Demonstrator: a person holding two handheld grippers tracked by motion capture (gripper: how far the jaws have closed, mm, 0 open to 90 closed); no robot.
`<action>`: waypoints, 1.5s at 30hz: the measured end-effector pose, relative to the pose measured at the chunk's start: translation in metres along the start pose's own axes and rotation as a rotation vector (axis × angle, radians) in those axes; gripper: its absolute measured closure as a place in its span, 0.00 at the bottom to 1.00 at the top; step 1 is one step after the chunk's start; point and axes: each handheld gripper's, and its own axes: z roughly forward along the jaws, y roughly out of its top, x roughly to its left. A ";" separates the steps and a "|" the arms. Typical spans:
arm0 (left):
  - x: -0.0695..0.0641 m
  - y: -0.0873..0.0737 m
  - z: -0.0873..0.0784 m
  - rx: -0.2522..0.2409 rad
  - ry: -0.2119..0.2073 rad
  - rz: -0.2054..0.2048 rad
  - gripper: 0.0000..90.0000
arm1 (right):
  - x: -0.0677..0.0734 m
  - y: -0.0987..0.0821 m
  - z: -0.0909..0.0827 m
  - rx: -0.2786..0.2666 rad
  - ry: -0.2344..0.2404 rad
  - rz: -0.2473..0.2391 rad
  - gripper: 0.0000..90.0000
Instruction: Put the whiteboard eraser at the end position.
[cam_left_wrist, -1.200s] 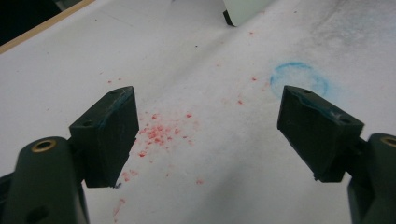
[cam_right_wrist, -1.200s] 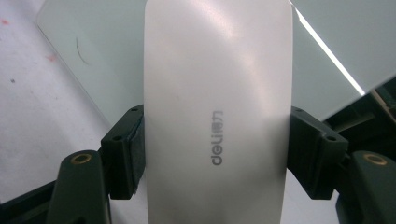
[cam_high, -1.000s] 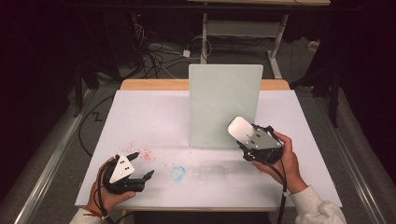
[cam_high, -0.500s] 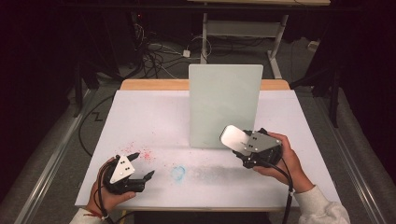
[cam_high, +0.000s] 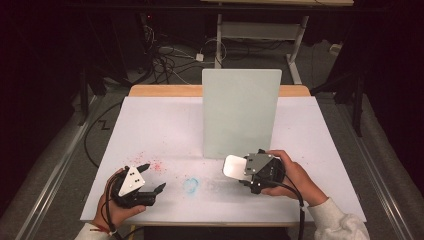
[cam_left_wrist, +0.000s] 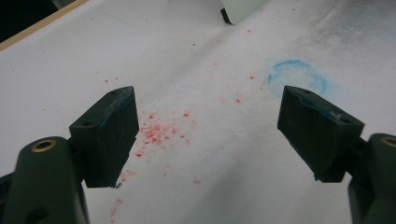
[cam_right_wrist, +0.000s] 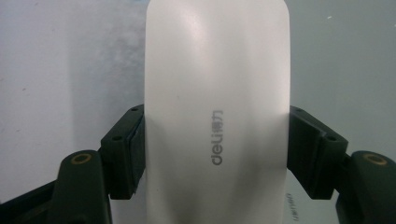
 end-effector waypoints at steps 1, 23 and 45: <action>0.000 0.000 0.000 0.001 -0.002 0.000 0.22 | 0.001 0.001 0.003 0.016 0.017 -0.013 0.34; 0.000 0.000 0.001 0.004 -0.007 0.004 0.22 | 0.013 0.012 0.034 0.017 0.166 -0.006 0.35; 0.000 0.000 0.003 0.002 -0.004 0.012 0.22 | -0.011 0.001 -0.020 -0.260 -0.244 0.191 0.26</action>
